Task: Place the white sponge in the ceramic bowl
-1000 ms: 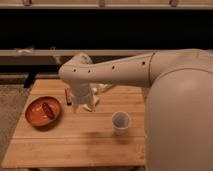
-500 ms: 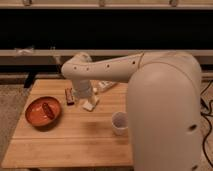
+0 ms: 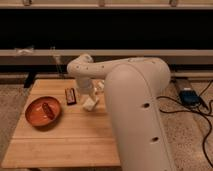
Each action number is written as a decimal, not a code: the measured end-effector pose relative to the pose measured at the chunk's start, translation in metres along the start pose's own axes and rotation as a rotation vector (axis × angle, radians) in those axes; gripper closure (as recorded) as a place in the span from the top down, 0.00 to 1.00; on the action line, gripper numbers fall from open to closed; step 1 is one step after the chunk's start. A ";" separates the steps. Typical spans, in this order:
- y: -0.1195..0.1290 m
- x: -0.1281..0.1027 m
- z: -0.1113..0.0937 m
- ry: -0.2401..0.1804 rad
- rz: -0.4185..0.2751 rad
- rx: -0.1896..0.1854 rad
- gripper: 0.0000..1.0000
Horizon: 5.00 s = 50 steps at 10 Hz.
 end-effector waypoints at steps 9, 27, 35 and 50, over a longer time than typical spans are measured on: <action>-0.007 -0.019 0.037 0.022 0.053 0.014 0.65; -0.017 -0.043 0.066 0.059 0.066 -0.010 0.65; -0.030 -0.017 0.056 0.085 0.112 -0.010 0.03; -0.082 0.072 -0.118 -0.185 0.068 -0.147 0.00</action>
